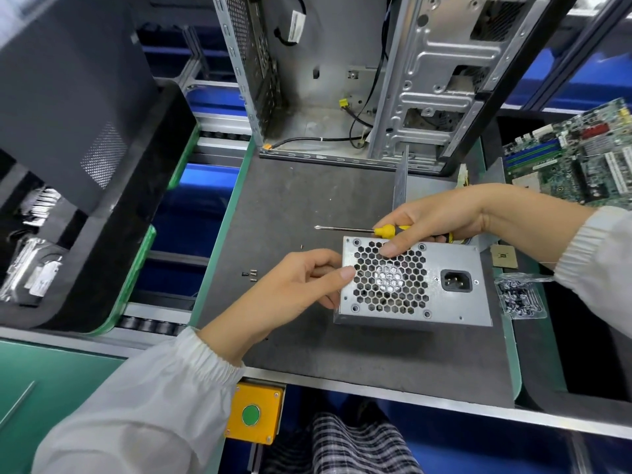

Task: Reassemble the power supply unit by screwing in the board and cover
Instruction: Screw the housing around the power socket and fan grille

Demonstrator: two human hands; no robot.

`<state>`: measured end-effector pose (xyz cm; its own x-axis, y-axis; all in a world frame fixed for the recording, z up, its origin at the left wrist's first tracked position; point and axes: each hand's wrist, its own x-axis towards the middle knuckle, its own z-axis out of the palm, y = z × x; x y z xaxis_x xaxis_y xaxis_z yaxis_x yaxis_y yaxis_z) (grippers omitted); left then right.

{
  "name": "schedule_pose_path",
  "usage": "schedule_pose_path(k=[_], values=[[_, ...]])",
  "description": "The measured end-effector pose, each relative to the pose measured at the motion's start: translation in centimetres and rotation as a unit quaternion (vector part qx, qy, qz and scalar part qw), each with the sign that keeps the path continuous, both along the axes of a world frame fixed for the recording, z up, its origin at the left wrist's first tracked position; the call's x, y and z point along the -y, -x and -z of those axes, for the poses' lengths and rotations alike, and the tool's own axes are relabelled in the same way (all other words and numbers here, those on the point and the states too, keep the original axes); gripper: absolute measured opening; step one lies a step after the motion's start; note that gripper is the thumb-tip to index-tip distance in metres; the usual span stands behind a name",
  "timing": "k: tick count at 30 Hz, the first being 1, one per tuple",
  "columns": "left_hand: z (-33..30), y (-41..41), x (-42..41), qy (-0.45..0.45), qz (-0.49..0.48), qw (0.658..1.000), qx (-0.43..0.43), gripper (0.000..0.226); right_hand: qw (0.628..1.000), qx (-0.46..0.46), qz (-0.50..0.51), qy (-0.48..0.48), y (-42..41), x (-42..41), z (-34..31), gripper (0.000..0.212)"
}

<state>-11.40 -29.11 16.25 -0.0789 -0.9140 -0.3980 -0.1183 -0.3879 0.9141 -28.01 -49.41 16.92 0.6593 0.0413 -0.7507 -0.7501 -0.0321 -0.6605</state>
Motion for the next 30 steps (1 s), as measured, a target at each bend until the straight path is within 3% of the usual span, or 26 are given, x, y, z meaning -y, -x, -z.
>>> schedule_pose_path(k=[13, 17, 30], values=[[0.06, 0.0, 0.68, -0.059, 0.022, 0.998, 0.013, 0.03, 1.0, -0.005, -0.006, -0.02, -0.07, 0.33, -0.08, 0.06], [0.23, -0.09, 0.72, -0.063, 0.021, 0.998, -0.003, 0.029, 1.0, -0.007, -0.008, -0.009, -0.02, 0.26, -0.01, 0.071], [0.64, 0.01, 0.48, -0.063, 0.013, 0.997, -0.034, 0.031, 0.999, -0.014, -0.03, 0.0, -0.15, 0.15, -0.37, 0.067]])
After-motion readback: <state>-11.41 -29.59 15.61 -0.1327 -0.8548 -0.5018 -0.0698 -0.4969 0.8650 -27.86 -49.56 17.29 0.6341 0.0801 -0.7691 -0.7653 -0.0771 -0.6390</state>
